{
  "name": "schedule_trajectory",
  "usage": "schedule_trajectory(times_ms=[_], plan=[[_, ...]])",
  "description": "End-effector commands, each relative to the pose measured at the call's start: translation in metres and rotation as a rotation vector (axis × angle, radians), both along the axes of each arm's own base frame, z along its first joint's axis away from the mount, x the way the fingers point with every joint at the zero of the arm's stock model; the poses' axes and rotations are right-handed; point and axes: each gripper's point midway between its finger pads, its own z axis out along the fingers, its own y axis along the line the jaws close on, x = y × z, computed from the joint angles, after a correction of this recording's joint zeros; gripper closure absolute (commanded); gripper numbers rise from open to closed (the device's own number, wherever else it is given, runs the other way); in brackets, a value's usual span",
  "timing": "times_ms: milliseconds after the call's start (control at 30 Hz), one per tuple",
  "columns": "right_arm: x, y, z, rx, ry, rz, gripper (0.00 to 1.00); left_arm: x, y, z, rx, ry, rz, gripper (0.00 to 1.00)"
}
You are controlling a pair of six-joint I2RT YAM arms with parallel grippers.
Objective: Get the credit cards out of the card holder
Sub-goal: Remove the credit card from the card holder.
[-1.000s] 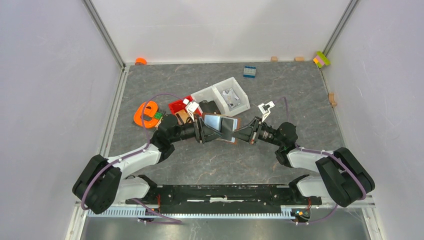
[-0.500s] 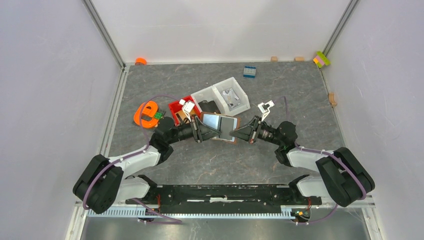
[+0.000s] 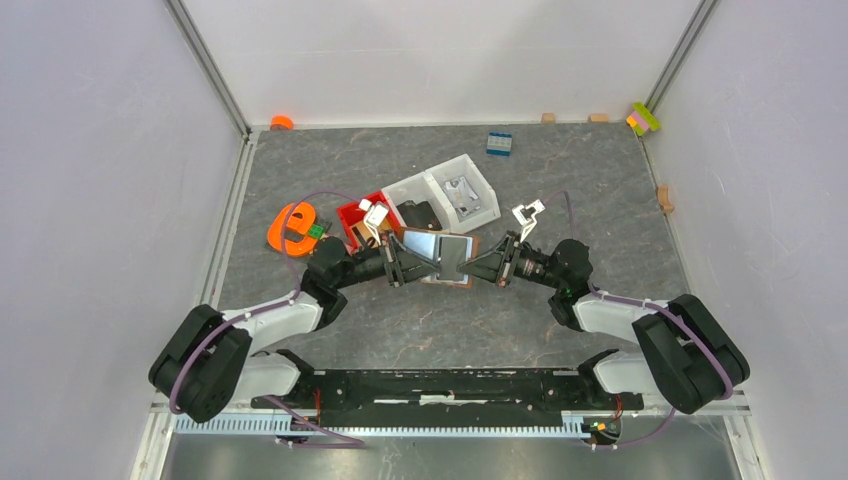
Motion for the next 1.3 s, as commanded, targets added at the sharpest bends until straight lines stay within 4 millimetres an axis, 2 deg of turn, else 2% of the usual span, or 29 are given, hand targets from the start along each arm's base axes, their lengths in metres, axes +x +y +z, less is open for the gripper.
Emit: schedule_trajectory(times_ms=[0,133,367,667,767,1000,1267], plan=[[-0.005,0.008,0.006,-0.002,-0.038,0.043,1.00,-0.019,-0.008,0.042,-0.115,-0.096,-0.113,0.74],[-0.009,0.012,0.011,0.006,-0.056,0.067,1.00,-0.019,-0.009,0.041,-0.114,-0.092,-0.115,0.70],[-0.012,0.014,0.013,0.012,-0.065,0.075,1.00,-0.017,-0.006,0.043,-0.115,-0.109,-0.089,0.88],[-0.010,0.004,0.020,0.050,-0.075,0.037,0.91,-0.009,0.007,0.042,-0.080,-0.146,0.026,0.95],[-0.010,0.002,0.020,0.059,-0.069,0.035,0.90,-0.005,0.010,0.039,-0.068,-0.140,0.057,0.97],[-0.011,0.000,0.021,0.080,-0.061,0.036,0.96,0.005,0.014,0.032,-0.047,-0.108,0.104,0.98],[-0.005,-0.004,0.016,0.068,-0.040,0.009,0.97,0.021,0.027,0.023,-0.017,-0.068,0.202,0.98]])
